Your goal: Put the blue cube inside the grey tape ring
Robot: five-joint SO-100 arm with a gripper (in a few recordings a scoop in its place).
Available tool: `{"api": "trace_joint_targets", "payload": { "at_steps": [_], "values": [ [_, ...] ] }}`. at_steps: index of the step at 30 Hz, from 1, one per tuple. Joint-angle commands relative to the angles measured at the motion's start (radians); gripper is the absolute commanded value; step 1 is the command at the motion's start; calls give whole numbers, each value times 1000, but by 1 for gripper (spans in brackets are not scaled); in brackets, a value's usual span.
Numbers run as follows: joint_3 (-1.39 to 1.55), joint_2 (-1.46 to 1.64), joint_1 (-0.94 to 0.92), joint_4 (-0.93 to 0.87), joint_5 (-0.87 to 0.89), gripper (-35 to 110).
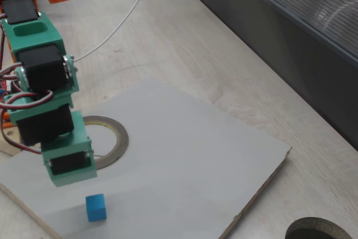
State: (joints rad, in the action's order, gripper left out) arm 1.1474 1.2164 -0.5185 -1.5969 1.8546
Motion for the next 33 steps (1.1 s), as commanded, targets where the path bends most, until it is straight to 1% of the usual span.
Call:
{"api": "trace_joint_targets", "payload": {
  "at_steps": [1, 19, 22, 25, 29, 33],
  "values": [
    [-9, 29, -9, -8, 9, 5],
    [-14, 34, -2, -11, 11, 5],
    [-12, 34, -8, -11, 11, 7],
    [-14, 34, -8, -11, 12, 18],
    [-14, 34, -8, -18, 12, 41],
    [-15, 31, 0, -104, 12, 60]
  ]
}}
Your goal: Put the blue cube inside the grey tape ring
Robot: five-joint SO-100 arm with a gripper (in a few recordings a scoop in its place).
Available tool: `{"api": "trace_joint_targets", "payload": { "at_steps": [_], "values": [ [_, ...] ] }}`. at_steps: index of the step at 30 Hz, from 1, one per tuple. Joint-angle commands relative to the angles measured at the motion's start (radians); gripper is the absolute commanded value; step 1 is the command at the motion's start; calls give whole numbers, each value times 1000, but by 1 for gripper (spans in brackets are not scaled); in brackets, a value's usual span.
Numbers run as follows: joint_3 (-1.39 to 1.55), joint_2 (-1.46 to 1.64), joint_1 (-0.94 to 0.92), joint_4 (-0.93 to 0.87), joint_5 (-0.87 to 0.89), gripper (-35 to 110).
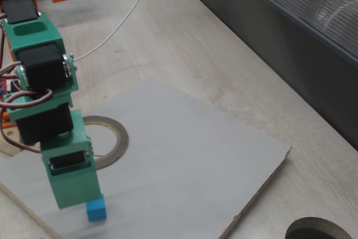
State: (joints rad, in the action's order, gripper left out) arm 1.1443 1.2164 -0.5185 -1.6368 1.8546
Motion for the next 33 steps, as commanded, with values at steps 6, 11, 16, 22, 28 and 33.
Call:
{"api": "trace_joint_targets", "payload": {
  "at_steps": [6, 11, 16, 22, 28, 33],
  "values": [
    [-12, 29, 3, -94, 12, 77],
    [-12, 12, 5, -83, 11, 79],
    [-23, -67, 5, -61, 5, 79],
    [-97, -135, 5, -15, 6, 79],
    [-89, -167, 5, -18, 3, 79],
    [-86, -169, 11, -18, 3, 79]
  ]
}}
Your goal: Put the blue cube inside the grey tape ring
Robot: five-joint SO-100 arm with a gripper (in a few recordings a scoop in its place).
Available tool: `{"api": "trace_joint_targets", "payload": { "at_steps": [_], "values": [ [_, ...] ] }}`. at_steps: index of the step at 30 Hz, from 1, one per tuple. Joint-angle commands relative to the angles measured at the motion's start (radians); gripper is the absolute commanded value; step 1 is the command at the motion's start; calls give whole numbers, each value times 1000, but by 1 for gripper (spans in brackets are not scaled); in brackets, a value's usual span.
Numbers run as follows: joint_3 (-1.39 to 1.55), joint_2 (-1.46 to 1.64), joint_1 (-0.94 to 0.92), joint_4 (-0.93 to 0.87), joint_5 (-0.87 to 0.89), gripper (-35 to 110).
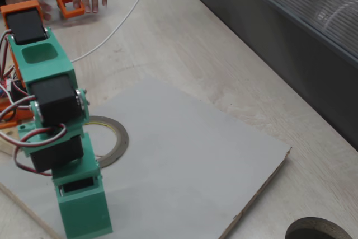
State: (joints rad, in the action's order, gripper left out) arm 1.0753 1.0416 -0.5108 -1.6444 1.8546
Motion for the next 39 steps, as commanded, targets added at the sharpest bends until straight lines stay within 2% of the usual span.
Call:
{"api": "trace_joint_targets", "payload": {
  "at_steps": [1, 7, 23, 39],
  "values": [
    [-17, 6, 17, -11, 3, 79],
    [-20, -28, 78, -2, 12, 79],
    [-28, -67, 72, -3, 11, 77],
    [-32, -57, 72, 2, 11, 35]
  ]
}}
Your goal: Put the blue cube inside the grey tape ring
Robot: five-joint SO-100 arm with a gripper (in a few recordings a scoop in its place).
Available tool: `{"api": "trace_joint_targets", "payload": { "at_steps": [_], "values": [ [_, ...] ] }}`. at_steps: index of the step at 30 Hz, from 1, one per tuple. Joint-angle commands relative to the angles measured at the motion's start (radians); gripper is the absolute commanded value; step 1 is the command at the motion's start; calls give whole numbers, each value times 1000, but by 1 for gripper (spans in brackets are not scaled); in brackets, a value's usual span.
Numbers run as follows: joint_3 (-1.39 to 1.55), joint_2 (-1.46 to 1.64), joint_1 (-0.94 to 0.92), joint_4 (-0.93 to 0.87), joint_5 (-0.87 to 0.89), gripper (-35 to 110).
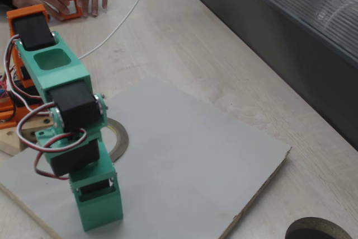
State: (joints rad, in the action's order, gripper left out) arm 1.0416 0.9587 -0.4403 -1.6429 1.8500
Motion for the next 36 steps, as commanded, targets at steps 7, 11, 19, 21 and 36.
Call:
{"api": "trace_joint_targets", "payload": {
  "at_steps": [7, 11, 19, 21, 36],
  "values": [
    [-77, 25, 3, -2, 15, 23],
    [-106, 25, 3, -2, 15, 17],
    [-106, 23, 3, -3, 15, 15],
    [-106, 23, 3, -5, 15, 15],
    [-106, 14, 3, -2, 15, 4]
  ]
}}
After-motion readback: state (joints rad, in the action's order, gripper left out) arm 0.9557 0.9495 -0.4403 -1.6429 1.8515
